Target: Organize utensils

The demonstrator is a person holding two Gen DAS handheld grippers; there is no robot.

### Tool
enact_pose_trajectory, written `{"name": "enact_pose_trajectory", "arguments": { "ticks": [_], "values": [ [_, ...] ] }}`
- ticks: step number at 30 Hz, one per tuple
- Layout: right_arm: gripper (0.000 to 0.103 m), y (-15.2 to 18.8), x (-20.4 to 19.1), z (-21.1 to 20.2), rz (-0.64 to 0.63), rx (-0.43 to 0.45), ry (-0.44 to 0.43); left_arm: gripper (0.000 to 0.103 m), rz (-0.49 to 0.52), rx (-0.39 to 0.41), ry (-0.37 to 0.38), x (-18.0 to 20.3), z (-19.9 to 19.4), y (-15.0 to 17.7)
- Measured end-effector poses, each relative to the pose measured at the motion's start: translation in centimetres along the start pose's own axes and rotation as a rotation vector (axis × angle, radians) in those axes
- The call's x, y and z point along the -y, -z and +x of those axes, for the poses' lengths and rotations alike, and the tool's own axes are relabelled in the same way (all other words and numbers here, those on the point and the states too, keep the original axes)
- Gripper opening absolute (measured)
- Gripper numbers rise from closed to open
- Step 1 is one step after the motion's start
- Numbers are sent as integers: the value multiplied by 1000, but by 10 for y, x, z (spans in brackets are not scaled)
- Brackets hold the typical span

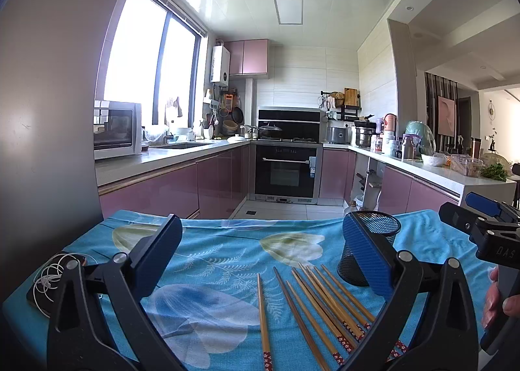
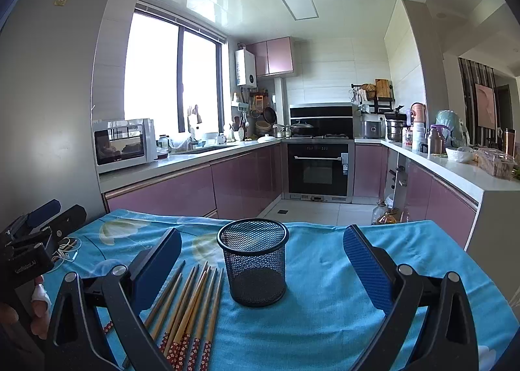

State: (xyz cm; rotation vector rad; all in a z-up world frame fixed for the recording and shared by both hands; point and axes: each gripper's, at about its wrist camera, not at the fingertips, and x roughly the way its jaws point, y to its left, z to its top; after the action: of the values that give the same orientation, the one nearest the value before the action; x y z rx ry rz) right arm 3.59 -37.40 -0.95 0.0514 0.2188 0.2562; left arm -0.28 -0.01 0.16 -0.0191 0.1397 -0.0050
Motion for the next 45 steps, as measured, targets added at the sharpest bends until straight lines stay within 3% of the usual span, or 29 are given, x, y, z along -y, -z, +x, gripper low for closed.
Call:
{"name": "enact_pose_trajectory", "arguments": {
  "ticks": [45],
  "values": [
    [97, 3, -1, -3, -5, 66, 18, 97, -3, 4, -2, 4, 0, 3]
  ]
}}
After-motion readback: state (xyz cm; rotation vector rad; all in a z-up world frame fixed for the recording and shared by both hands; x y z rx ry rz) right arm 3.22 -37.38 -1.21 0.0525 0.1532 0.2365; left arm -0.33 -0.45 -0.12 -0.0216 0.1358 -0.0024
